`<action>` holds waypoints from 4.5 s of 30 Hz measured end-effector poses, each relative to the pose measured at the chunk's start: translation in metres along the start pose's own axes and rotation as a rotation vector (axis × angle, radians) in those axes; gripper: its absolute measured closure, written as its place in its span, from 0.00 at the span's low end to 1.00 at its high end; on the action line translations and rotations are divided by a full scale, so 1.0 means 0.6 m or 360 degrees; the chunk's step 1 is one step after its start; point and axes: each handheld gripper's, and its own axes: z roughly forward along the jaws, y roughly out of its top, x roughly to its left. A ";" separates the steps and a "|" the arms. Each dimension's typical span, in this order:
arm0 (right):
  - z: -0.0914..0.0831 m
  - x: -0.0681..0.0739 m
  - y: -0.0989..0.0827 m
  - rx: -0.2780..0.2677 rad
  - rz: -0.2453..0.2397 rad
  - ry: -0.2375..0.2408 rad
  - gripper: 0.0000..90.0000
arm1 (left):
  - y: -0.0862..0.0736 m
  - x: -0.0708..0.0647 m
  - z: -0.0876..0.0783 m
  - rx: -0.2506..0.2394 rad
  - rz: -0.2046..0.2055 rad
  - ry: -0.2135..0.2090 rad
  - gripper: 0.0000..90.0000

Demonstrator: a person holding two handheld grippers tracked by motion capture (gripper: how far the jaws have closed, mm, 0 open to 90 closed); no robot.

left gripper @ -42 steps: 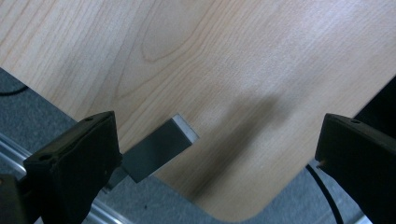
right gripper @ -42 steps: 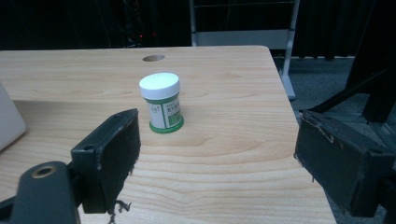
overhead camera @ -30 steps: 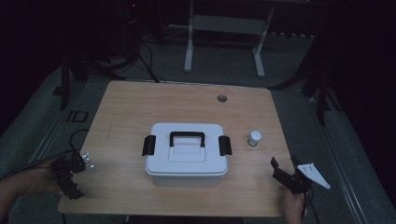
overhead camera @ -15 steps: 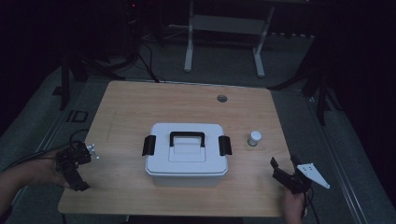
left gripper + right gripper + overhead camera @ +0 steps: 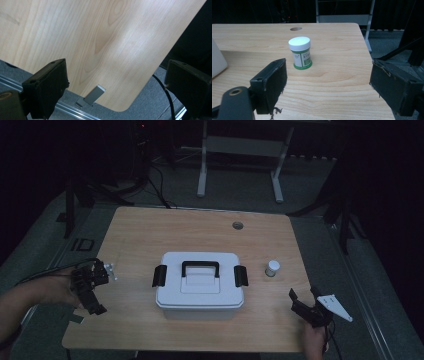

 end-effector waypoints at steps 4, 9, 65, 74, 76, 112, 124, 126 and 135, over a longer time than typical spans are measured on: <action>0.000 0.000 0.000 0.0000 -0.0003 0.0002 0.16 | 0.019 -0.003 -0.017 0.0004 0.0050 0.0028 0.05; 0.001 0.001 0.000 0.0002 -0.0010 0.0006 0.16 | 0.052 -0.010 -0.043 0.0001 0.0123 0.0057 0.05; 0.001 -0.004 -0.001 -0.0006 0.0025 0.0094 0.16 | 0.420 -0.063 -0.090 0.0010 0.0714 0.0007 0.44; 0.001 -0.004 -0.002 -0.0005 0.0025 0.0096 0.16 | 0.429 -0.063 -0.091 0.0032 0.0725 -0.0042 0.64; 0.001 -0.004 -0.002 -0.0005 0.0026 0.0096 0.16 | 0.431 -0.065 -0.089 0.0064 0.0722 -0.0066 0.70; 0.003 -0.002 -0.002 0.0008 0.0015 0.0090 0.16 | 0.426 -0.085 -0.105 0.0035 0.0749 -0.0100 0.93; 0.003 -0.001 -0.002 0.0012 0.0013 0.0090 0.16 | 0.404 -0.083 -0.149 0.0006 0.0720 -0.0049 0.93; 0.003 -0.001 -0.002 0.0016 0.0014 0.0090 0.16 | 0.398 -0.082 -0.154 -0.0001 0.0707 -0.0051 0.93; 0.003 -0.001 -0.002 0.0016 0.0012 0.0085 0.16 | 0.365 -0.071 -0.170 -0.0021 0.0661 -0.0054 0.93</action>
